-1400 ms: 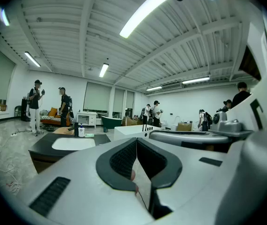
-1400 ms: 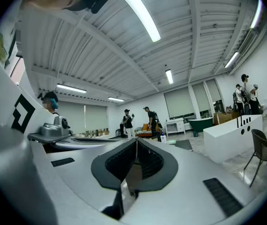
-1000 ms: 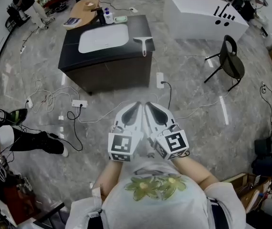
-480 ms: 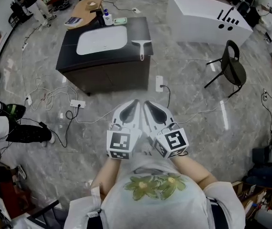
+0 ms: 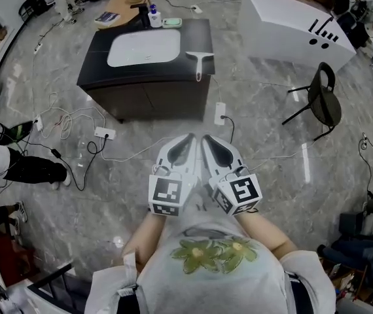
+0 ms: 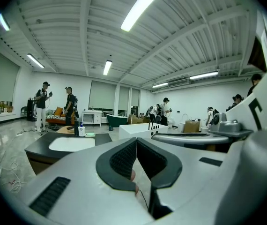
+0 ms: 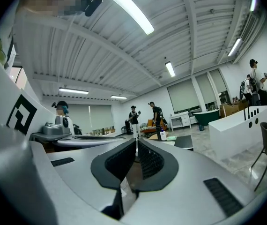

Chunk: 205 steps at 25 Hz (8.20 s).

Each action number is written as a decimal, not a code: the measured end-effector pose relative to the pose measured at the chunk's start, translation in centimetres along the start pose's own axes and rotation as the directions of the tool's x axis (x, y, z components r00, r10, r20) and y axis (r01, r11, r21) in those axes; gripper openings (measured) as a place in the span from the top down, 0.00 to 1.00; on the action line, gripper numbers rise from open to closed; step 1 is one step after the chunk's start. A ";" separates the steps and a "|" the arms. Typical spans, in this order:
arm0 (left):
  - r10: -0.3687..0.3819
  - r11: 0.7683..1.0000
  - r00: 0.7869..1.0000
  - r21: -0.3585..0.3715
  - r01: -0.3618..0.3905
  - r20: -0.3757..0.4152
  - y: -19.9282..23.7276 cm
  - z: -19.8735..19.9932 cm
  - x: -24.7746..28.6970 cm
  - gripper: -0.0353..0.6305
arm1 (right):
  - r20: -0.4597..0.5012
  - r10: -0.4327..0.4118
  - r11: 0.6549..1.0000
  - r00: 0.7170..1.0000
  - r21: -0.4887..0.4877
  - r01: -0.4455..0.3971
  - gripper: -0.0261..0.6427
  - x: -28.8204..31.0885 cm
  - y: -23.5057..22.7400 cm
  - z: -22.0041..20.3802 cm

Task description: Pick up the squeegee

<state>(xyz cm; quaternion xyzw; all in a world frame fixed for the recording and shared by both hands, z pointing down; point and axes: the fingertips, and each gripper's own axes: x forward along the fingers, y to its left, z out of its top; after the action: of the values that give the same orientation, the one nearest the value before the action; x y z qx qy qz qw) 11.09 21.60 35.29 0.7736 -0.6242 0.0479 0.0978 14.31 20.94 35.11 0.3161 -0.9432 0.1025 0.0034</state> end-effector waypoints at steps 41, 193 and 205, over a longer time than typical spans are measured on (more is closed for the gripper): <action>-0.107 0.993 0.994 -0.043 0.108 0.016 23.1 4.7 21.4 0.93 | -0.077 -0.160 0.985 0.984 -0.079 0.154 0.92 29.3 -11.2 1.8; -0.268 0.963 0.891 -0.086 0.254 -0.367 27.9 -5.6 37.4 0.93 | -0.527 -0.456 0.847 0.717 -0.010 0.531 0.81 38.4 -33.4 -17.6; -0.278 0.960 0.900 -0.070 0.271 -0.336 26.4 -4.8 36.5 0.93 | -0.441 -0.459 0.861 0.772 -0.003 0.509 0.81 37.6 -32.0 -13.5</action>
<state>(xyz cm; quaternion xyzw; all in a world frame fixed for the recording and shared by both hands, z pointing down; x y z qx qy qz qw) -6.54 -17.64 49.57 0.8325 -0.4829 0.1607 0.2190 2.52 -23.74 57.15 0.5177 -0.7979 0.2194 0.2175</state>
